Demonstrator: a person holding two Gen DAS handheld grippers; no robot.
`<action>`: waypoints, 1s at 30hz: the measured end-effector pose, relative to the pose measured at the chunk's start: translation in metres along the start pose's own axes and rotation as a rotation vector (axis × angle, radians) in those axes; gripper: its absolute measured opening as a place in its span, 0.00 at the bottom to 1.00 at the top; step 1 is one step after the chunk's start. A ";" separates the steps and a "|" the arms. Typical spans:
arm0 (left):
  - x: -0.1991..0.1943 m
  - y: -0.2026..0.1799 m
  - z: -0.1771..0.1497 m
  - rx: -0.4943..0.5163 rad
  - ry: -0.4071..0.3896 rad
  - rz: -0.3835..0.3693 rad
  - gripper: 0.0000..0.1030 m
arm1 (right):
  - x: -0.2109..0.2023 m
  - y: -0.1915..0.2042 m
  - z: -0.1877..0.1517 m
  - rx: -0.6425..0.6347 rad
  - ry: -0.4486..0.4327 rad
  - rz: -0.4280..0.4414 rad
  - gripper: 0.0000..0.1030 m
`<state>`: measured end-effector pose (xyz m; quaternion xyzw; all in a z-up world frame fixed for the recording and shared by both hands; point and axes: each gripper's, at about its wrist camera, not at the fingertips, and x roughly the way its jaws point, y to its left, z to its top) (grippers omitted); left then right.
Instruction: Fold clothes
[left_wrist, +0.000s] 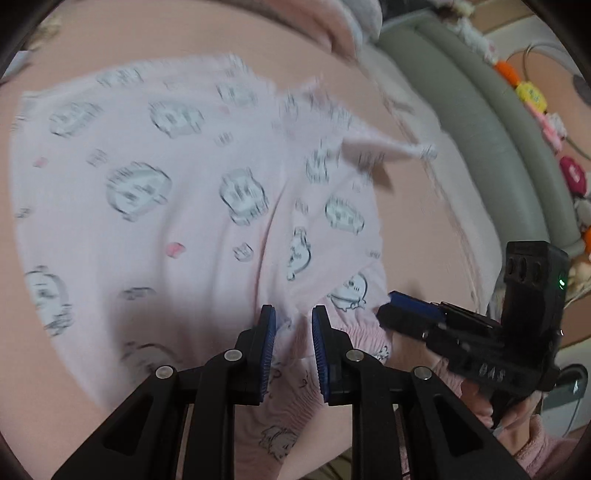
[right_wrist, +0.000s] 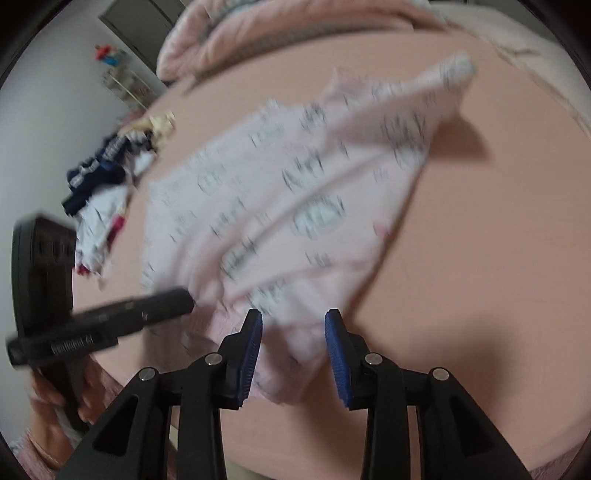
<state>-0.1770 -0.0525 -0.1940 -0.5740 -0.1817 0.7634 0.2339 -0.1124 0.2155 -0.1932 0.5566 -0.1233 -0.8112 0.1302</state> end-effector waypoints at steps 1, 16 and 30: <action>0.001 -0.003 0.000 0.016 0.006 0.008 0.17 | 0.003 -0.001 -0.003 -0.005 0.009 -0.002 0.34; 0.020 -0.031 0.005 0.156 0.069 0.150 0.17 | 0.011 -0.020 -0.010 0.032 0.065 -0.086 0.34; -0.044 -0.014 0.001 -0.015 -0.134 0.043 0.05 | -0.015 -0.010 -0.003 0.015 -0.017 -0.035 0.34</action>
